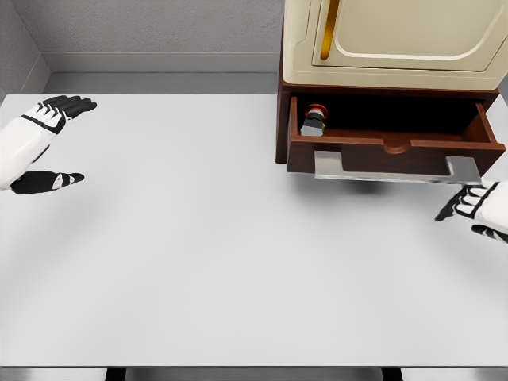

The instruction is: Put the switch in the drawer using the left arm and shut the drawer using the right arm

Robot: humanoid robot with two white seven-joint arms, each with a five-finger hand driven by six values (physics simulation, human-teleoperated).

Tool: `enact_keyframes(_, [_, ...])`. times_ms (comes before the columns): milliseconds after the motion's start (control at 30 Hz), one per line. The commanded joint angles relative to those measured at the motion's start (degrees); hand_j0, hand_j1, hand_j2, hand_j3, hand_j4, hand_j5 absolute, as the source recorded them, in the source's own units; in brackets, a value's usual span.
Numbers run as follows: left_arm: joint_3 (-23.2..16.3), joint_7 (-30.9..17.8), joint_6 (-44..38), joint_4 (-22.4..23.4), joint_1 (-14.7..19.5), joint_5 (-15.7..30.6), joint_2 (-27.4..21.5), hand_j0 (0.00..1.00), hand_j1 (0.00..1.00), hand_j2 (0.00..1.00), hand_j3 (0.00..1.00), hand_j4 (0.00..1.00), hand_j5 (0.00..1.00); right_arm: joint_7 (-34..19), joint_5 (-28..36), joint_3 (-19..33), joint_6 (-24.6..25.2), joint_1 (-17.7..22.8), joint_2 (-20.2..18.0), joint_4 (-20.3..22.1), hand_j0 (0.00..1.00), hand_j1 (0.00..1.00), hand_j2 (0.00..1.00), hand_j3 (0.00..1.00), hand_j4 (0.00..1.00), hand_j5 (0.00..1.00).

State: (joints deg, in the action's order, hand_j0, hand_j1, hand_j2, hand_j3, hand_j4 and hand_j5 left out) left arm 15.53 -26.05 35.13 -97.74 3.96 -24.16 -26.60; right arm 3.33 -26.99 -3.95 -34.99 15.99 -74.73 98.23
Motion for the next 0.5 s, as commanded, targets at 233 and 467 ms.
enact_keyframes(233, [0.03,0.03,-0.13,0.18,0.00,0.34,-0.03,1.00,1.00,1.00,1.00,1.00,1.00,-0.08,0.53,0.43,-0.01,1.94,-2.08,-0.32,0.65,0.65,0.65,0.65,0.65,0.65])
enact_keyframes(467, [0.12,0.03,-0.13,0.62,0.00,0.34,-0.03,1.00,1.00,1.00,1.00,1.00,1.00,0.01,0.80,0.96,-0.01,1.94,-1.64,0.21,0.62,0.62,0.62,0.62,0.62,0.62])
